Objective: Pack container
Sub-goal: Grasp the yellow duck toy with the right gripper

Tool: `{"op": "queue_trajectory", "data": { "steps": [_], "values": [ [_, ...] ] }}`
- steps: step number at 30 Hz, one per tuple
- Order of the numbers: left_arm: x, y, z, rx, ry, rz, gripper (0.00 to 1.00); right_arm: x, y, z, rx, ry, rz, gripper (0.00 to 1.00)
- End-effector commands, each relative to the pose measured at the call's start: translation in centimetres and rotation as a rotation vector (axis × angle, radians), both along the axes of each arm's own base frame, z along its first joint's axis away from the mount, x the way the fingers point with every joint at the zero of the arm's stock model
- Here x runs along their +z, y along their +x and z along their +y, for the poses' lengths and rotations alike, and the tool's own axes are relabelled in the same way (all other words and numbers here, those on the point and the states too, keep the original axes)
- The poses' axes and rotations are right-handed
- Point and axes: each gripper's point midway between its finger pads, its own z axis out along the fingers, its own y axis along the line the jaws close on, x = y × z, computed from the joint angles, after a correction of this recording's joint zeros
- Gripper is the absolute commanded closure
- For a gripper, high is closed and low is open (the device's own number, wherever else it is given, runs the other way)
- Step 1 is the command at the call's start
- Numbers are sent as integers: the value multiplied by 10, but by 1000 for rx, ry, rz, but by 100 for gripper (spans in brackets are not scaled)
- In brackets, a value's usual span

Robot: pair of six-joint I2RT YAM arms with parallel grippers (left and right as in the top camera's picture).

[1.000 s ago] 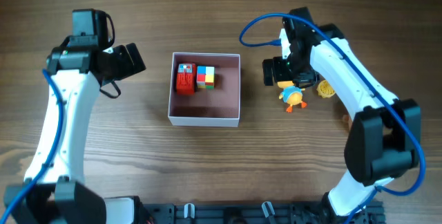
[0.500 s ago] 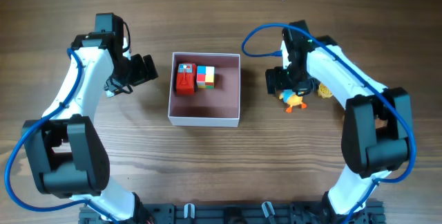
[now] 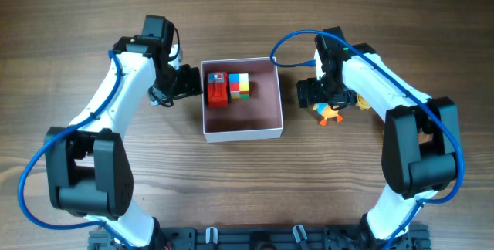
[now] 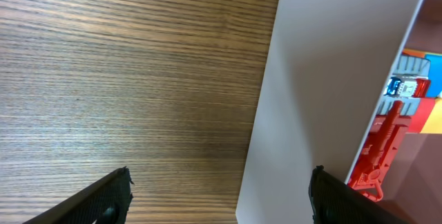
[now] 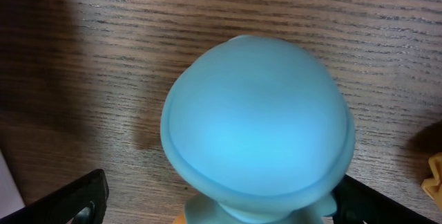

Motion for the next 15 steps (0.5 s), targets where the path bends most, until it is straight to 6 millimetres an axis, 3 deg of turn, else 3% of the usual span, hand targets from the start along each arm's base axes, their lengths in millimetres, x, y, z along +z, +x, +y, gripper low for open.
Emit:
{"op": "queue_trajectory", "data": {
  "steps": [1, 4, 5, 6, 7, 10, 13, 15],
  "values": [
    [-2, 0, -8, -23, -24, 8, 16, -7, -5, -3, -1, -13, 25, 1],
    [-3, 4, -4, -19, 1, -10, 11, -7, -6, -4, 1, -14, 29, 1],
    [-4, 6, 3, -14, 40, -21, 9, -7, -6, -4, 1, -14, 30, 6],
    [-4, 8, 7, -11, 66, -28, 6, -7, -6, -4, 0, -14, 29, 22],
    [-4, 9, 11, -8, 88, -32, 5, -7, -6, -4, 1, -13, 29, 32],
    [-4, 10, 15, -5, 113, -36, 4, -7, -6, -4, 1, -14, 29, 34],
    [-4, 10, 15, -4, 112, -39, 4, -7, -6, -4, 1, -13, 29, 51],
    [-4, 10, 15, -4, 112, -39, 6, -7, -6, -4, 0, -14, 29, 82]
  ]
}}
